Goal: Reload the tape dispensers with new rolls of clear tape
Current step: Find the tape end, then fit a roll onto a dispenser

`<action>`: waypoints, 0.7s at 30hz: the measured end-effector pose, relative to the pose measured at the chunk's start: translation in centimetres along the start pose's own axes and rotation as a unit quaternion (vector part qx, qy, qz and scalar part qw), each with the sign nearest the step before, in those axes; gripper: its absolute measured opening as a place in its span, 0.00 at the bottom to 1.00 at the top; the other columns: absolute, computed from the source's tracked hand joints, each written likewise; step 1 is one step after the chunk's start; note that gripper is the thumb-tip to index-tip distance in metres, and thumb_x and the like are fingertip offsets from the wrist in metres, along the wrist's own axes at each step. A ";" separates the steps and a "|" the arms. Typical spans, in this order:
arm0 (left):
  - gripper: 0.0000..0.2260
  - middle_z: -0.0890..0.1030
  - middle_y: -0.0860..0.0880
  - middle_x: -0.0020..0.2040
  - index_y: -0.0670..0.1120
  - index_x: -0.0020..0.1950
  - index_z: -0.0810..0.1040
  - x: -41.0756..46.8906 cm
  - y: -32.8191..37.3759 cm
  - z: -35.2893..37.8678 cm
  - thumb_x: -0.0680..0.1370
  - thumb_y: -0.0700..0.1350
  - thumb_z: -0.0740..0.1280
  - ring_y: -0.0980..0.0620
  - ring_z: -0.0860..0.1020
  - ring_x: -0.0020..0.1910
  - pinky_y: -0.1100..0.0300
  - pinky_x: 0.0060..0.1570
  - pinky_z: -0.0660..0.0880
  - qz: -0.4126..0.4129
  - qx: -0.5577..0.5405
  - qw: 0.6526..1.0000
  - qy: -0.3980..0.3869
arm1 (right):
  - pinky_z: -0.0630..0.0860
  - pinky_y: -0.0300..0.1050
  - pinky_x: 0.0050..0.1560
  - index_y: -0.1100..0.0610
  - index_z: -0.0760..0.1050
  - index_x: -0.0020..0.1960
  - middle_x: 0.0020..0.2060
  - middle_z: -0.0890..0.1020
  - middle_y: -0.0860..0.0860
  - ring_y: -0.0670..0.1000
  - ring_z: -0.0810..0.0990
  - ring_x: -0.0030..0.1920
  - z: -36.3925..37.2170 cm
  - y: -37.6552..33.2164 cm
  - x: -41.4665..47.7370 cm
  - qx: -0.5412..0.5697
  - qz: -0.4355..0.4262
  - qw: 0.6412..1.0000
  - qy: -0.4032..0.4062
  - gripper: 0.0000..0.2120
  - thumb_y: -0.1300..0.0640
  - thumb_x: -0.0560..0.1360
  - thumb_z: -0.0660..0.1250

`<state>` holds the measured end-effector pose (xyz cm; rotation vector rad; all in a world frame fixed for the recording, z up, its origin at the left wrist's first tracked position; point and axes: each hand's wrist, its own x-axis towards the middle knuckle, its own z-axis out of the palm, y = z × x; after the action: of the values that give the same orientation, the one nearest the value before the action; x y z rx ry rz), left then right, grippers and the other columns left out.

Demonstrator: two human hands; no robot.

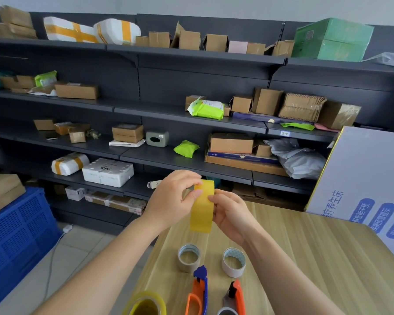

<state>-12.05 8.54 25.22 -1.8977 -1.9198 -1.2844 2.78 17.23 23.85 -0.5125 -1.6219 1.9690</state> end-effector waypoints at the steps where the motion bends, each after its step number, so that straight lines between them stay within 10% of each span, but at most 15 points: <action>1: 0.15 0.81 0.54 0.56 0.46 0.56 0.82 0.1 0.2 -0.2 0.74 0.51 0.66 0.57 0.76 0.57 0.60 0.59 0.73 -0.006 -0.005 1.000 -0.013 | 0.81 0.51 0.52 0.65 0.77 0.56 0.49 0.83 0.63 0.55 0.84 0.47 0.1 -0.1 -0.1 -0.001 0.004 1.000 0.009 0.11 0.65 0.81 0.57; 21: 0.08 0.81 0.55 0.42 0.51 0.46 0.86 2.2 2.1 -1.7 0.76 0.52 0.68 0.56 0.76 0.40 0.60 0.39 0.72 -0.069 0.094 0.986 -0.122 | 0.76 0.56 0.62 0.63 0.77 0.62 0.55 0.83 0.63 0.61 0.82 0.58 1.5 0.0 -0.2 0.052 0.107 0.992 0.039 0.31 0.41 0.83 0.46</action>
<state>-11.34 8.72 28.62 -1.9303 -2.2387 -0.8966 2.07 15.97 24.14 -0.7393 -1.4600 2.1468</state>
